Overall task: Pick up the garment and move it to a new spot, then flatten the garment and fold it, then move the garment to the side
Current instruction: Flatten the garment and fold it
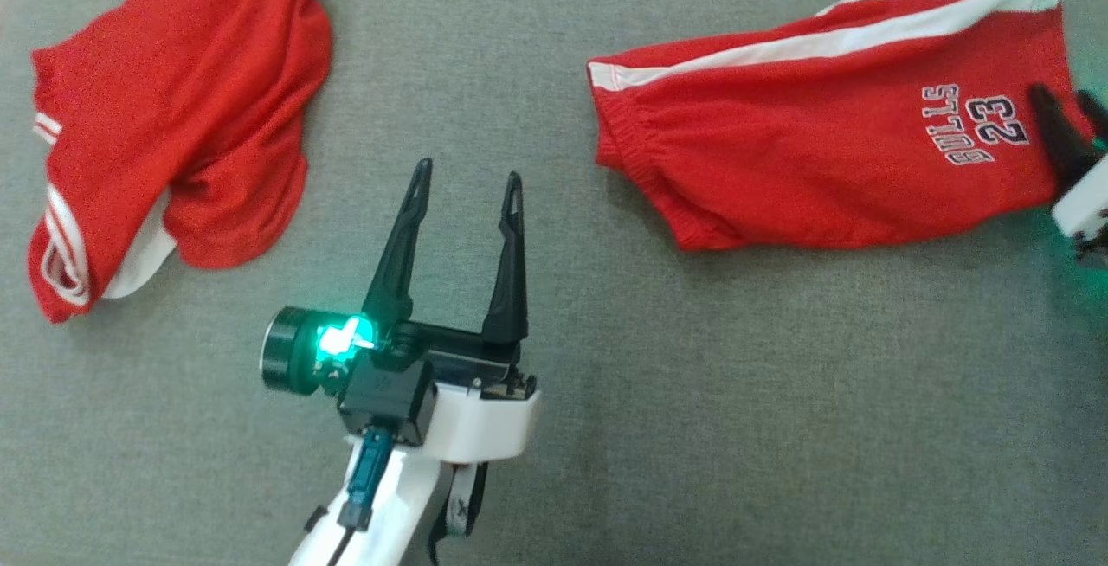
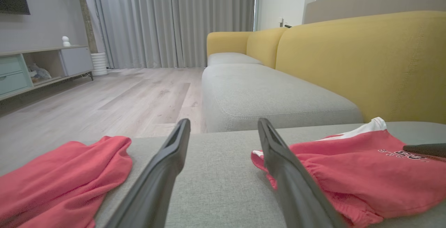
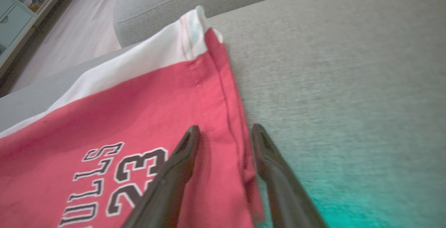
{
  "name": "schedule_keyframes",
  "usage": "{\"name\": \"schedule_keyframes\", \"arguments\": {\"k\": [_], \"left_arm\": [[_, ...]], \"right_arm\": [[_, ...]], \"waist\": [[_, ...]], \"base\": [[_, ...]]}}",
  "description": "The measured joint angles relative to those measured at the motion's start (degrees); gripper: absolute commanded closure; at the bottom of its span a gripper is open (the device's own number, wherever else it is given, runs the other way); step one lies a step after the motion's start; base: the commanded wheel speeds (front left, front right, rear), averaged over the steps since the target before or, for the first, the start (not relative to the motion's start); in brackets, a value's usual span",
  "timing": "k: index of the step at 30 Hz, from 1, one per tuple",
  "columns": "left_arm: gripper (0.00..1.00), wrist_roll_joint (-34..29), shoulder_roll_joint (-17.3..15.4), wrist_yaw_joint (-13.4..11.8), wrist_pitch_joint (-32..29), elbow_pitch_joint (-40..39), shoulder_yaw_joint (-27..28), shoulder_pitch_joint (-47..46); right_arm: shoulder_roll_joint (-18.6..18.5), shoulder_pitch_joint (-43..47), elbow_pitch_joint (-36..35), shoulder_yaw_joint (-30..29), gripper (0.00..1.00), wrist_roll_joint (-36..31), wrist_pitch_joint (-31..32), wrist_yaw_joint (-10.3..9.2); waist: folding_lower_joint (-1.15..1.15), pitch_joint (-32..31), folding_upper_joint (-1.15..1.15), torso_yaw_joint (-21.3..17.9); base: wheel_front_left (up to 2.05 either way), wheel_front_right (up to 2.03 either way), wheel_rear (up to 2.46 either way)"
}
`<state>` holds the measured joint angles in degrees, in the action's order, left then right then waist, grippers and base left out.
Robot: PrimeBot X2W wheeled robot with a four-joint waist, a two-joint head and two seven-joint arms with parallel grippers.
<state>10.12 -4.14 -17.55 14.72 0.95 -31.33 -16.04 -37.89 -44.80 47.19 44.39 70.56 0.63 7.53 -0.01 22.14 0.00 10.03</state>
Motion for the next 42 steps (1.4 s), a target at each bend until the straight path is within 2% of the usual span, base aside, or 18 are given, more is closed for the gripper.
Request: {"name": "schedule_keyframes", "arguments": {"k": [4, 10, 20, 25, 30, 42], "left_arm": [[0.00, -1.20, 0.21, 0.76, 0.00, -0.65, 1.72, 1.15], [0.00, -2.32, 0.24, 1.52, 0.00, -0.89, 4.25, 1.65], [0.00, -3.20, 0.26, 3.52, 0.00, -1.44, 7.30, 4.35], [0.00, -3.71, 0.33, 4.57, 0.00, -1.37, 7.50, 4.35], [0.00, -4.23, 0.46, 5.48, 0.00, -0.89, 7.70, 4.35], [0.00, -4.77, 0.81, 6.97, 0.00, 0.58, 8.36, 5.08]], "right_arm": [[1.64, -0.19, 1.01, 1.41, 1.00, -0.04, -0.55, 0.00], [1.52, -0.13, 2.53, 1.52, 1.00, 0.66, -1.94, 0.00], [-3.39, 4.65, 2.63, 0.11, 1.00, 4.33, -3.08, 0.00], [-3.75, 4.58, -0.89, -0.97, 1.00, 4.90, -7.13, 0.00], [-4.09, 4.48, -6.41, -0.42, 1.00, 3.21, -10.10, 0.00], [-4.16, 3.15, -18.61, 5.17, 1.00, -5.73, -12.76, 0.00]], "waist": [[0.00, -1.19, 0.00, 0.50], [0.01, -2.35, 0.00, -1.16], [0.00, -3.73, 0.00, -7.25], [0.01, -3.79, 0.00, -9.41], [0.01, -4.54, 0.00, -9.90], [0.01, -6.26, 0.00, -7.28]], "base": [[0.00, 0.00, 0.00], [0.00, 0.00, 0.00], [0.00, 0.00, 0.00], [0.00, 0.00, 0.00], [0.00, 0.00, 0.00], [0.00, 0.00, 0.00]]}}
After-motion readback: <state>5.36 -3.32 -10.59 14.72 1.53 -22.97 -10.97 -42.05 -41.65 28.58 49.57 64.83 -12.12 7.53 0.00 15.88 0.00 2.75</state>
